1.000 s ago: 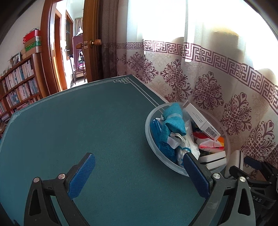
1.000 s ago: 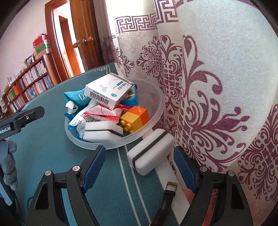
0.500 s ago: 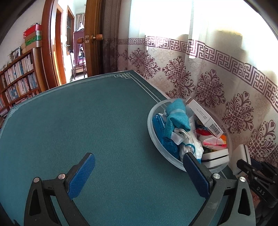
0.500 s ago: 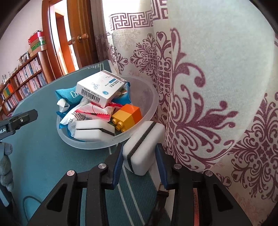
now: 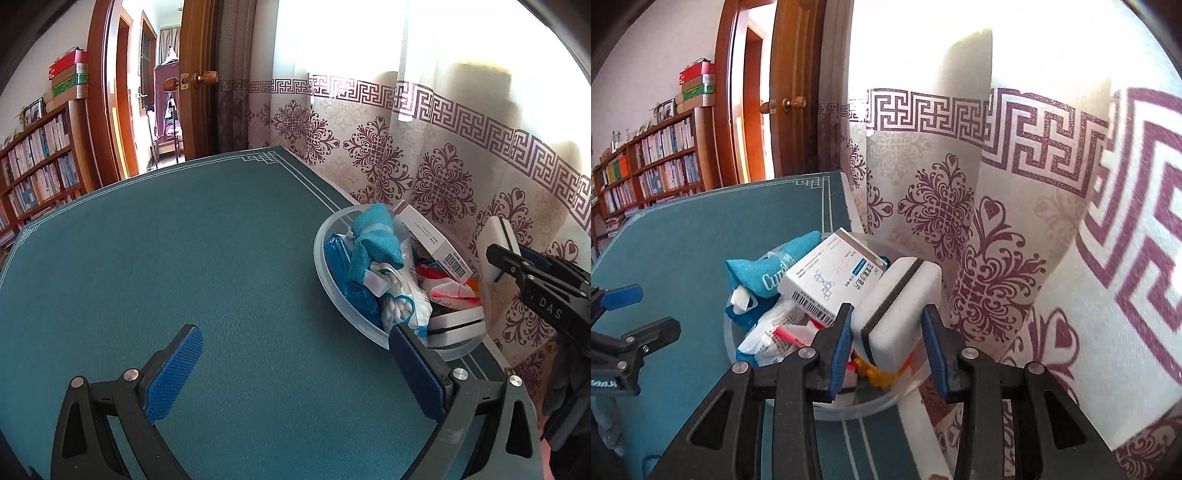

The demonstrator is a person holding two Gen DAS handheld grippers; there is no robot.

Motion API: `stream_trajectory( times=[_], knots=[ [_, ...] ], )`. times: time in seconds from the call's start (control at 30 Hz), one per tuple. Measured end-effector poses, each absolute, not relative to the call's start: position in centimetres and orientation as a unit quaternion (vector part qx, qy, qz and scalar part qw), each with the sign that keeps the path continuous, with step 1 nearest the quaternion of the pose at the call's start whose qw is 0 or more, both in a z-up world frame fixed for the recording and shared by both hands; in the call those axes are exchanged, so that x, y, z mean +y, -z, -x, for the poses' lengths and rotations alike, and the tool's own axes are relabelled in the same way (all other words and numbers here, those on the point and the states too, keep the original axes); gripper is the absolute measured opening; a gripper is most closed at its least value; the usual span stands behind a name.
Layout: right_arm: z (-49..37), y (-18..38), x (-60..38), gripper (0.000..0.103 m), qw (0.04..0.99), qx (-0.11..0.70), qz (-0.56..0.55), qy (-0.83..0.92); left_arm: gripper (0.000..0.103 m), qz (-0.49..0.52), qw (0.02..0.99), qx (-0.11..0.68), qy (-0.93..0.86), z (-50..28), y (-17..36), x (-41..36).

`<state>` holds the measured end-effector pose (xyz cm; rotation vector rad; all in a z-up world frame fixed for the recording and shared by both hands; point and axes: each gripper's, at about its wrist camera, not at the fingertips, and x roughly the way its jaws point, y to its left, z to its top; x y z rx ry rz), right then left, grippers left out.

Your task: Organize objects

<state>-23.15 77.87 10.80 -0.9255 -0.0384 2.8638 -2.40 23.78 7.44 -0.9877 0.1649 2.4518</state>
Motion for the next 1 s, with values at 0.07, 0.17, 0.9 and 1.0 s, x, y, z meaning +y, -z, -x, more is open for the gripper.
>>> stream_trajectory(
  times=[0.07, 0.17, 0.9, 1.0],
  knots=[
    [24.4, -10.6, 78.4, 0.039, 0.066, -0.007, 0.314, -0.947, 0.103, 0.365, 0.242, 0.057, -0.897, 2.6, -7.3, 23.6],
    [25.8, -10.2, 78.7, 0.039, 0.067, -0.011, 0.321, -0.944, 0.103, 0.37, 0.24, 0.053, -0.896, 2.9, -6.9, 23.3],
    [19.4, -10.1, 77.8, 0.079, 0.016, 0.034, 0.315, -0.948, 0.103, 0.367, 0.247, 0.055, -0.895, 2.2, -6.9, 23.6],
    [18.3, -9.6, 77.2, 0.086, 0.006, 0.04, 0.324, -0.945, 0.103, 0.363, 0.248, 0.057, -0.896, 1.8, -7.2, 23.8]
  ],
)
